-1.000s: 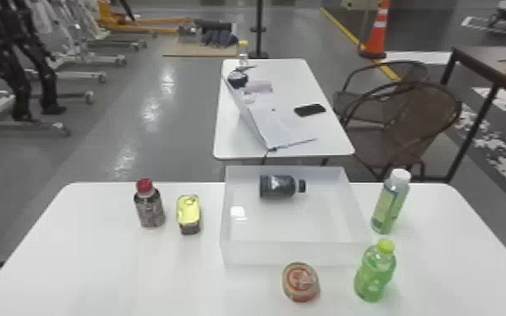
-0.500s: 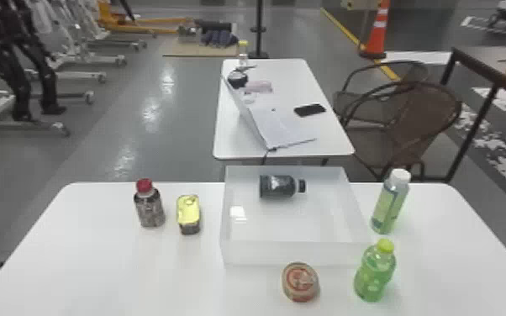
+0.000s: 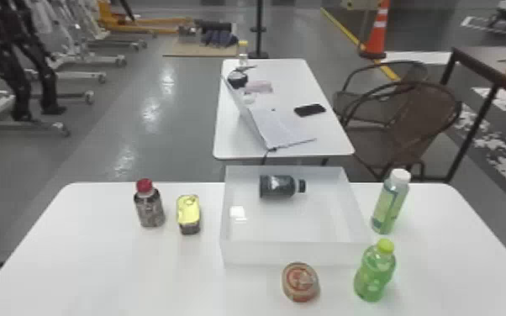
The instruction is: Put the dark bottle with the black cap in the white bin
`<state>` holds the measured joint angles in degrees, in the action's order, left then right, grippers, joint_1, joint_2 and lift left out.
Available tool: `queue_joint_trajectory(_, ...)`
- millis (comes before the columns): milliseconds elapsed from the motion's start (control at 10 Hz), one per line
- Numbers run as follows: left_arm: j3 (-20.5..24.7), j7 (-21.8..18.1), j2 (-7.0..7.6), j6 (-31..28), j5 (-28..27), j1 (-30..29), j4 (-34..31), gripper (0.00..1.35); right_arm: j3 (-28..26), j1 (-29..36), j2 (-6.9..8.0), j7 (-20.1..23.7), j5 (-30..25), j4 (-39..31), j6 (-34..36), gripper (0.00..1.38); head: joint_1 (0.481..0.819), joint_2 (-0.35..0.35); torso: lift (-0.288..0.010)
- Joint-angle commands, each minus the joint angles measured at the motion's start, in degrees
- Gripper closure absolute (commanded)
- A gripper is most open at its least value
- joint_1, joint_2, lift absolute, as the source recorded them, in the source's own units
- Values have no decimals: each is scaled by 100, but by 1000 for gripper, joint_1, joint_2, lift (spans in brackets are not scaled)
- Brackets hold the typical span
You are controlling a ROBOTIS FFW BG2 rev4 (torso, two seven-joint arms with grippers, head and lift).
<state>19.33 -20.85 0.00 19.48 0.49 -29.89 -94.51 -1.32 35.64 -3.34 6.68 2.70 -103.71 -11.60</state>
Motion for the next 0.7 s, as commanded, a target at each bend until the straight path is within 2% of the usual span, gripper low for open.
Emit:
queue_joint_trajectory(0,-8,2,-15,-5,4,0,2,312,0,4,0,0,3,0,0,98,549,0,-100)
queue_joint_trajectory(600,-70,2,-15,-5,66,0,55,312,0,13,0,-17,-6,-9,0,98,549,0,-100)
